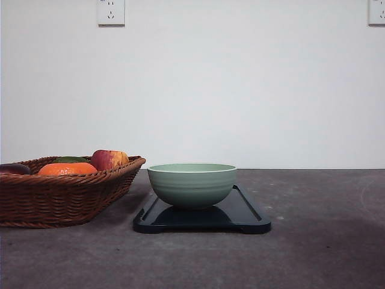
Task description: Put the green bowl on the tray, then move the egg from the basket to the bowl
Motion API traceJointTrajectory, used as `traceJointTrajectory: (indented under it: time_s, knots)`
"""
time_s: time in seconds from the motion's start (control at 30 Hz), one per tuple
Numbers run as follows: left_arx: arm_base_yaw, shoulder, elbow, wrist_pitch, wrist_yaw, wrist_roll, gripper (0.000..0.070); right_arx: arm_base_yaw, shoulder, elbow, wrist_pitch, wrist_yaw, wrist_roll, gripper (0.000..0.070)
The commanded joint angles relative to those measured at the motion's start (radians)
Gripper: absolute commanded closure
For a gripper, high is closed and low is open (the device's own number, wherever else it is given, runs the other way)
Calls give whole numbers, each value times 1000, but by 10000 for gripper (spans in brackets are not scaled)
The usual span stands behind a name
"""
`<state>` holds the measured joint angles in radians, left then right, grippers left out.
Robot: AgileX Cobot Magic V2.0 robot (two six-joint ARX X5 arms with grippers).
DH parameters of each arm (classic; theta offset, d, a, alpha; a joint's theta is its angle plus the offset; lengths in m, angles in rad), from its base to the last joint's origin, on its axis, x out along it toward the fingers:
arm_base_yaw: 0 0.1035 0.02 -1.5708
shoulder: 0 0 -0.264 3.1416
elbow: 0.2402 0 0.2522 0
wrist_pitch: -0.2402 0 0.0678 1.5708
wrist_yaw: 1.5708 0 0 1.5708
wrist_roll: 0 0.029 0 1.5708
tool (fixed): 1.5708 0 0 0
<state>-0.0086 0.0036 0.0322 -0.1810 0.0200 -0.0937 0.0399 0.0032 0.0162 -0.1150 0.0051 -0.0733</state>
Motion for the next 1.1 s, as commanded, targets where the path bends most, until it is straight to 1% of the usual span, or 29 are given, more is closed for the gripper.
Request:
traceJointTrajectory:
  time_s: [0.0,1.07]
  knots:
    - [2,0,-19,-6,-5,10,700,0,0,-4,14,3,13,684]
    - [2,0,-19,-6,-5,10,700,0,0,-4,14,3,13,684]
